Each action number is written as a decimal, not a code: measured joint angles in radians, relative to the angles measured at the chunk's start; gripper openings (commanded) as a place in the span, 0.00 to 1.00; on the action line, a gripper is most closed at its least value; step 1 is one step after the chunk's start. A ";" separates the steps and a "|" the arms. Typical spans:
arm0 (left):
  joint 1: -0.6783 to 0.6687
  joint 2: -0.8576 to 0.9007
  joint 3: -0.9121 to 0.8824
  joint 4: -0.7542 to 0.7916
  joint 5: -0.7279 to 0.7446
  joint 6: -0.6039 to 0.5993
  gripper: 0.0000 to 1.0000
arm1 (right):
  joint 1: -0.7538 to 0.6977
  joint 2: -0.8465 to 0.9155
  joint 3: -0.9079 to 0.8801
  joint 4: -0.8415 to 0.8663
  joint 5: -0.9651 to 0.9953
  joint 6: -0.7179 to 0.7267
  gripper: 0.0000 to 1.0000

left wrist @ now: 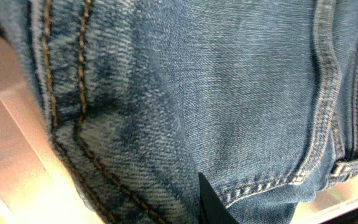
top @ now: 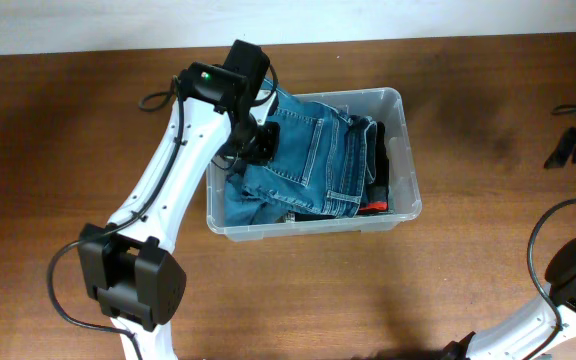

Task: Pack container
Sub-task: 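Lower the jeans onto the garments in the bin and release, then press the jeans flat inside the bin with the left gripper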

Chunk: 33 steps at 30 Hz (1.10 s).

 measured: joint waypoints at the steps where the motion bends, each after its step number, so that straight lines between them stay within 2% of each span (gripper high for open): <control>1: 0.000 0.000 -0.021 0.007 -0.006 -0.017 0.09 | 0.000 0.000 0.000 0.000 0.000 0.000 0.98; 2: 0.000 0.000 -0.045 0.011 -0.011 -0.032 0.22 | 0.000 0.000 0.000 0.000 0.000 0.000 0.98; 3: 0.001 0.000 -0.060 0.014 -0.016 -0.039 0.26 | 0.000 0.000 0.000 0.000 0.000 0.000 0.98; 5: 0.001 0.000 -0.084 -0.004 -0.021 -0.055 0.50 | 0.000 0.000 0.000 0.000 0.000 0.002 0.98; 7: 0.001 0.000 -0.090 -0.018 -0.021 -0.056 0.67 | 0.000 0.000 0.000 0.000 0.000 0.000 0.98; 9: 0.001 0.000 -0.091 -0.033 -0.020 -0.062 0.77 | 0.000 0.000 0.000 0.000 0.000 0.001 0.98; 11: 0.001 0.000 -0.091 -0.049 -0.022 -0.064 0.78 | 0.000 0.000 0.000 0.000 0.000 0.000 0.98; 12: 0.000 0.000 -0.091 -0.060 -0.023 -0.064 0.75 | 0.000 0.000 0.000 0.000 0.000 0.000 0.98; 13: 0.000 0.000 -0.091 -0.065 -0.023 -0.064 0.66 | 0.000 0.000 0.000 0.000 0.000 0.000 0.99; 17: 0.000 0.000 -0.091 -0.060 -0.036 -0.072 0.48 | 0.000 0.000 0.000 0.000 0.000 0.000 0.98; 21: 0.000 -0.002 -0.080 -0.060 -0.085 -0.100 0.49 | 0.000 0.000 0.000 0.000 0.000 0.001 0.98; 26: -0.001 -0.060 -0.050 -0.043 -0.154 -0.134 0.62 | 0.000 0.000 0.000 0.000 0.000 0.001 0.98; 28: -0.001 -0.100 -0.042 -0.036 -0.175 -0.142 0.61 | 0.000 0.000 0.000 0.000 0.000 0.001 0.98; 29: -0.001 -0.113 -0.038 -0.023 -0.181 -0.143 0.56 | 0.000 0.000 0.000 0.000 0.000 0.000 0.98; 30: -0.001 -0.119 -0.035 0.006 -0.186 -0.144 0.48 | 0.000 0.000 0.000 0.000 0.000 0.001 0.98; 33: -0.001 -0.118 -0.034 0.090 -0.194 -0.153 0.06 | 0.000 0.000 0.000 0.000 0.000 0.000 0.98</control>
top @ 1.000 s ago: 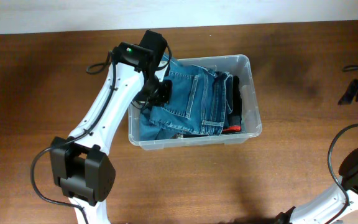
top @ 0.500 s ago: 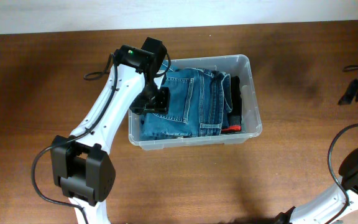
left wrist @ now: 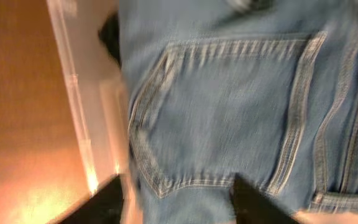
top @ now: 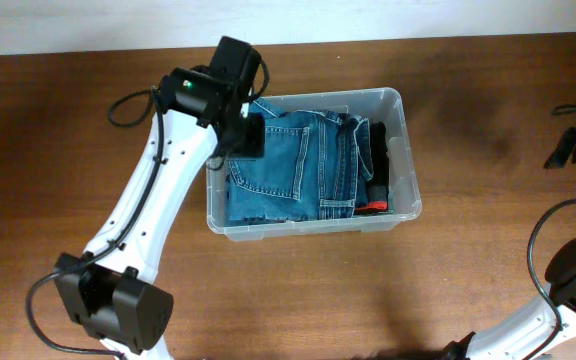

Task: Pack container
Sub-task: 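Press the jeans flat inside the bin with the left gripper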

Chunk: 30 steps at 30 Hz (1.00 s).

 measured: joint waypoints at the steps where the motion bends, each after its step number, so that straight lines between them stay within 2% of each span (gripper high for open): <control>1: 0.000 0.000 0.000 0.042 -0.002 -0.002 0.01 | 0.000 0.000 0.000 0.000 0.000 0.000 0.98; 6: 0.000 0.005 0.000 0.199 -0.003 -0.006 0.01 | 0.000 0.000 0.000 0.000 0.000 0.000 0.98; 11: 0.000 0.076 0.001 0.254 -0.007 -0.006 0.01 | 0.000 0.000 0.000 0.000 0.000 0.001 0.98; 21: -0.001 0.382 0.031 0.260 -0.069 -0.006 0.00 | 0.000 0.000 0.000 0.000 0.000 0.002 0.98; 30: -0.002 0.397 0.069 0.216 -0.080 -0.007 0.01 | 0.000 0.000 0.000 0.000 0.000 0.000 0.98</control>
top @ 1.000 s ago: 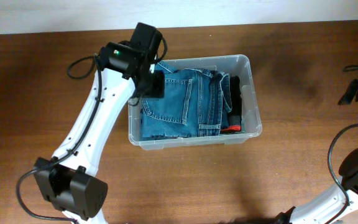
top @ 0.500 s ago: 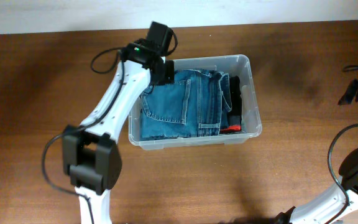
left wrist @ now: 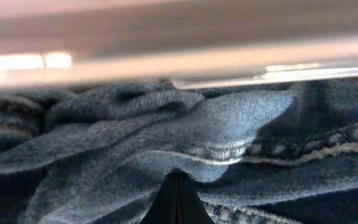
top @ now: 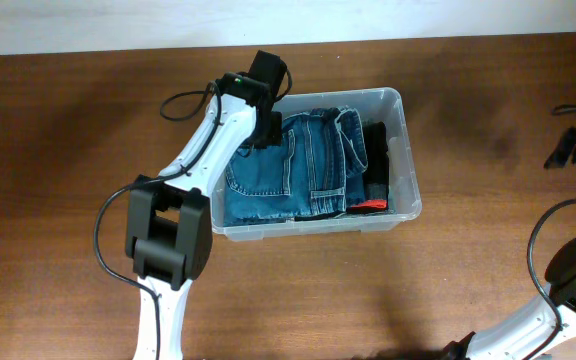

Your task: Pack container

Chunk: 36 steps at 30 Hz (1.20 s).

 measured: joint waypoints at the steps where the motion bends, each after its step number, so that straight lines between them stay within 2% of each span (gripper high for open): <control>1: 0.000 -0.007 0.000 -0.006 0.003 -0.002 0.00 | 0.000 0.000 0.000 0.000 0.000 0.000 0.98; 7: -0.038 -0.169 -0.017 0.008 0.060 -0.025 0.01 | 0.000 0.000 0.000 0.000 0.000 0.000 0.98; 10: -0.111 -0.284 -0.017 0.050 0.075 -0.028 0.01 | 0.000 0.000 0.000 0.000 0.000 0.000 0.98; 13: -0.196 -0.324 -0.013 0.081 0.084 -0.029 0.01 | 0.000 0.000 0.000 0.000 0.000 0.000 0.98; 18: -0.280 -0.244 -0.013 0.103 0.086 -0.029 0.01 | 0.000 0.000 0.000 0.000 0.000 0.000 0.98; 26: -0.286 -0.030 -0.013 0.106 0.151 -0.028 0.01 | 0.000 0.000 0.000 0.000 0.000 0.000 0.98; 32: -0.270 -0.021 0.011 0.085 0.208 -0.005 0.01 | 0.000 0.000 0.000 0.000 0.000 0.000 0.98; 33: -0.267 -0.023 0.025 0.072 0.214 -0.002 0.02 | 0.000 0.000 0.000 0.000 0.000 0.000 0.98; 34: -0.259 -0.039 0.049 0.053 0.229 0.002 0.09 | 0.000 0.000 0.000 0.000 0.000 0.000 0.98; 36: -0.243 -0.096 0.064 0.027 0.236 0.002 0.09 | 0.000 0.000 0.000 0.000 0.000 0.000 0.98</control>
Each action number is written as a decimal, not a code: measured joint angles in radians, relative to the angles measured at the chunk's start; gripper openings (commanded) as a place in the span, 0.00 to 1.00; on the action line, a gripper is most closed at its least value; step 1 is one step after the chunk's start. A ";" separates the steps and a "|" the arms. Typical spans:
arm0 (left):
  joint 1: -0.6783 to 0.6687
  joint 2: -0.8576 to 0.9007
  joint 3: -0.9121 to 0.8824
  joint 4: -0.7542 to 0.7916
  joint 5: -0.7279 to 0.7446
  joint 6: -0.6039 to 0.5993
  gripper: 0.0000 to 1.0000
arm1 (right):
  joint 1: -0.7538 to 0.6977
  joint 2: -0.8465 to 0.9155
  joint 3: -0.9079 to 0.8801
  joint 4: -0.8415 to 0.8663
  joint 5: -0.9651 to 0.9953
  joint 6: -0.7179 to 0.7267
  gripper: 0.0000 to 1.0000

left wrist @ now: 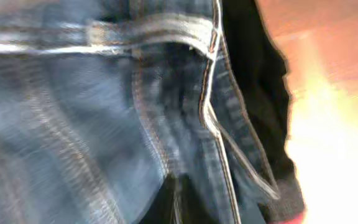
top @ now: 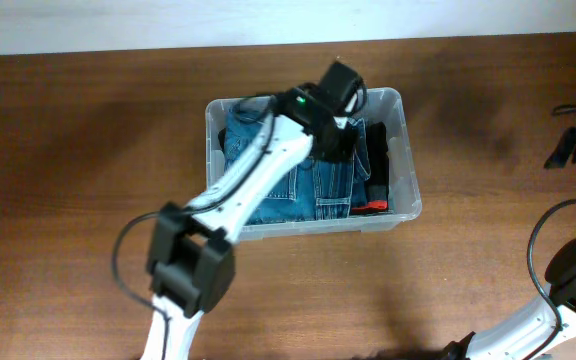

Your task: Pack container

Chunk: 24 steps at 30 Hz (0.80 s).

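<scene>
A clear plastic container (top: pixel 411 165) stands at the table's middle and holds folded blue jeans (top: pixel 333 182) and, along its right side, a black garment (top: pixel 378 160) with a red patch (top: pixel 370 207). My left gripper (top: pixel 340 138) is down over the right part of the jeans, near the black garment. In the left wrist view its dark fingertips (left wrist: pixel 174 202) sit close together against the jeans (left wrist: pixel 73 124), beside the black garment (left wrist: pixel 253 81); the picture is blurred. My right gripper (top: pixel 574 148) rests far off at the table's right edge.
The left arm (top: pixel 248 190) reaches across the container from the front left and covers the middle of the jeans. Brown wooden table (top: pixel 68 150) lies all around. A black cable (top: pixel 543 235) loops at the right edge.
My left gripper has moved from the container's back left corner to the right part of the jeans, beside the black garment. The jeans lie lower and flatter in the container.
At first my left gripper was at the left of the jeans, which were heaped over the container's rim. It then stood at the left wall with the jeans flatter, then at the back left corner, and now at the jeans' right part.
</scene>
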 measured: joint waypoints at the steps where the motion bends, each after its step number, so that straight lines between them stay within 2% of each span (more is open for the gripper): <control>1: 0.013 -0.033 0.000 -0.020 -0.003 0.004 0.09 | 0.000 0.000 0.000 0.000 -0.001 0.000 0.98; 9: 0.248 -0.542 0.038 -0.298 -0.195 0.008 0.22 | 0.000 0.000 0.000 0.000 0.000 -0.001 0.98; 16: 0.399 -0.850 0.039 -0.439 -0.387 0.003 0.34 | 0.000 0.000 0.000 0.000 0.000 -0.001 0.98; 17: 0.412 -0.886 0.039 -0.444 -0.409 0.000 0.40 | 0.000 0.000 0.000 0.000 0.000 -0.001 0.98; 18: 0.424 -0.918 0.039 -0.446 -0.426 -0.002 0.51 | 0.000 0.000 0.000 0.000 0.000 -0.001 0.98; 19: 0.433 -0.947 0.040 -0.450 -0.440 -0.008 0.73 | 0.000 0.000 0.000 0.000 0.000 0.000 0.98; 20: 0.440 -0.968 0.041 -0.457 -0.452 -0.008 1.00 | 0.000 0.000 0.000 0.000 0.000 0.000 0.98; 24: 0.446 -1.025 0.041 -0.504 -0.491 -0.012 1.00 | 0.000 0.000 0.000 0.000 0.000 -0.001 0.98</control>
